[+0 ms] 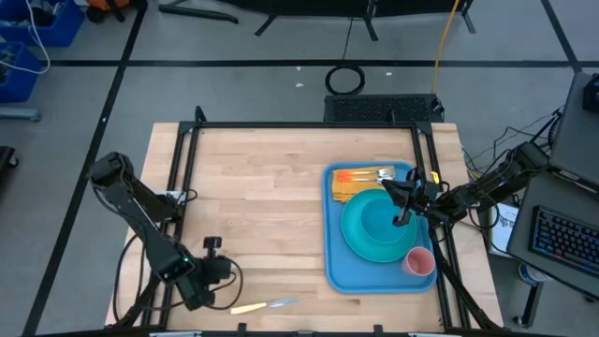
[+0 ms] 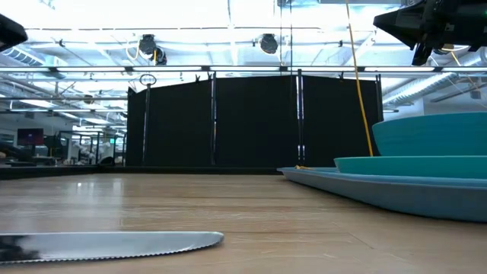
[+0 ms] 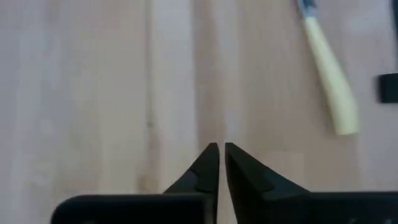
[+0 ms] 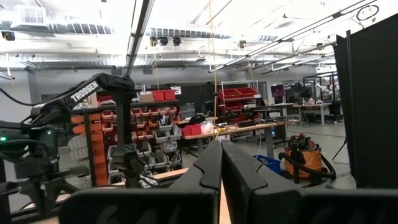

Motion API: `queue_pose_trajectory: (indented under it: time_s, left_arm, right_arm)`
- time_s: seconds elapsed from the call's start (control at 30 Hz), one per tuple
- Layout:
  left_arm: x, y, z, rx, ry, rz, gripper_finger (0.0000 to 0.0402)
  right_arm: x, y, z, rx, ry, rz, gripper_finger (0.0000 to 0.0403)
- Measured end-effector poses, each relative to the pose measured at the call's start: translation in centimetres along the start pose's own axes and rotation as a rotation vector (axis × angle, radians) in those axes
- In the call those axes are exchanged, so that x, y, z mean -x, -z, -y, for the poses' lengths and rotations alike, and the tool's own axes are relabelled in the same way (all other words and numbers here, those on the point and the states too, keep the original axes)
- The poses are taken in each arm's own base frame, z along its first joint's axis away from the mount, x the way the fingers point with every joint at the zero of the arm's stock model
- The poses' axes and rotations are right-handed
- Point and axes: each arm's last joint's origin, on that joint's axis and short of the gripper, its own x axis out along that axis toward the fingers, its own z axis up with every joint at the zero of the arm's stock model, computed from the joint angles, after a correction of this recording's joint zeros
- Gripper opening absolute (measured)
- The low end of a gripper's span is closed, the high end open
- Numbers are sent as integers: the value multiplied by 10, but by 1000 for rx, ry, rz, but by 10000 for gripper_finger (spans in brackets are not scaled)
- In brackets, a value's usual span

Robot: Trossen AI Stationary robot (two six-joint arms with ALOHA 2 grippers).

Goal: Set up tray
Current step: Put the light yellow knife on the napkin to the left of the blue plate

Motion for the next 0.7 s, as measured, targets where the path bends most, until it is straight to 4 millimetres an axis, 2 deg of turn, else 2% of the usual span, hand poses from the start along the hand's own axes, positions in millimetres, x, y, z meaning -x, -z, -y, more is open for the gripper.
queue_pose_trajectory:
  time_s: [0.17, 0.33, 0.43, 0.57, 0.7]
  left_arm:
    - [9, -1, 28, -4, 247, 77, 61]
    - [11, 3, 50, -11, 340, 165, 109]
    - [-3, 10, 59, -52, 307, 138, 151]
    - [-33, 18, 68, -73, 247, 81, 210]
    - [-53, 22, 75, -72, 237, 42, 250]
  right_arm:
    - [0, 0, 0, 0, 0, 0, 0]
    - [0, 0, 0, 0, 0, 0, 0]
    - [0, 0, 0, 0, 0, 0, 0]
    - [0, 0, 0, 1, 0, -1, 0]
    - [0, 0, 0, 1, -1, -1, 0]
